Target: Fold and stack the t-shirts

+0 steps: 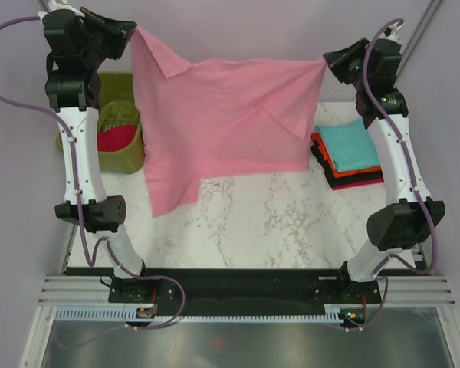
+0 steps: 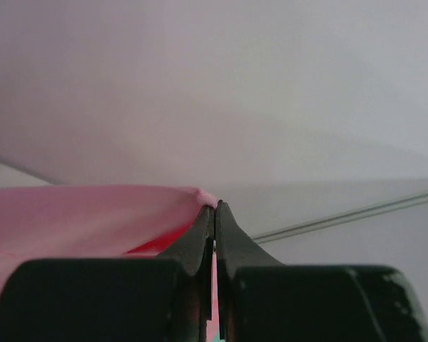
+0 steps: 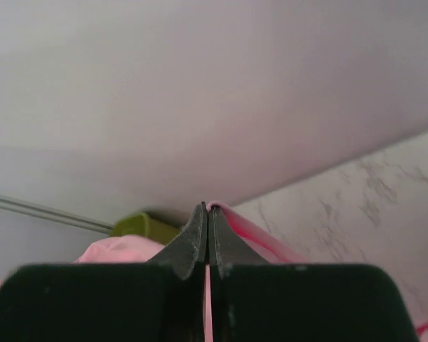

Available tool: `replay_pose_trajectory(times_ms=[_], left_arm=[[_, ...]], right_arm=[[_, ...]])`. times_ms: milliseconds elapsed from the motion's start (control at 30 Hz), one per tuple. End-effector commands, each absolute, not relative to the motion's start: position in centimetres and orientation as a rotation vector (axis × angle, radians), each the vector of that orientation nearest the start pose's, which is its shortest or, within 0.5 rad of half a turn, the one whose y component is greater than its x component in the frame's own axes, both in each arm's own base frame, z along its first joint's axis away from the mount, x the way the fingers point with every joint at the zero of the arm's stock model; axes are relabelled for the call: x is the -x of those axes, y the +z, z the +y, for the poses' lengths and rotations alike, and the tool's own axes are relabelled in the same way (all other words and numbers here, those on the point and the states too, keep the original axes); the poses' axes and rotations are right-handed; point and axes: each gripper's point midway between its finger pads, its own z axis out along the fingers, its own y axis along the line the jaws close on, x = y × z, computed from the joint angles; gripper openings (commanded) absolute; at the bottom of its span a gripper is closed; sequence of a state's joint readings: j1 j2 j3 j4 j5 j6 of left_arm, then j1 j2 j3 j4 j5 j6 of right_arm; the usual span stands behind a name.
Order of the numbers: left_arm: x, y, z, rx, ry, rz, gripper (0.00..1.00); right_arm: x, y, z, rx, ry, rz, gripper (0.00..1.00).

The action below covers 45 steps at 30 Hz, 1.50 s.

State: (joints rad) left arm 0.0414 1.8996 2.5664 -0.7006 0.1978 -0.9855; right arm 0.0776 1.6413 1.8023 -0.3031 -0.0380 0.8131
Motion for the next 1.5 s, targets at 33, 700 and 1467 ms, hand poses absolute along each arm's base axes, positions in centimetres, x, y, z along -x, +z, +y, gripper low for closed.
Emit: replay_pose_trajectory(times_ms=[33,700,1467], left_arm=[[-42.2,66.0,-6.5,0.368,-0.934,1.195,0.02],[-42.7,32.8,-10.4,0.672,-0.765,1.749,0.02],[-23.0,16.6,-4.2,0.896,-0.518,1.877,0.02]], right_arm=[[-50.4,51.5,8.6,-0.435,0.902,1.467,0.00],[-50.2,17.8,6.3,-0.687,0.789,2.024,0.00],[-33.0,8.4,2.3,-0.664,0.362,2.195,0.00]])
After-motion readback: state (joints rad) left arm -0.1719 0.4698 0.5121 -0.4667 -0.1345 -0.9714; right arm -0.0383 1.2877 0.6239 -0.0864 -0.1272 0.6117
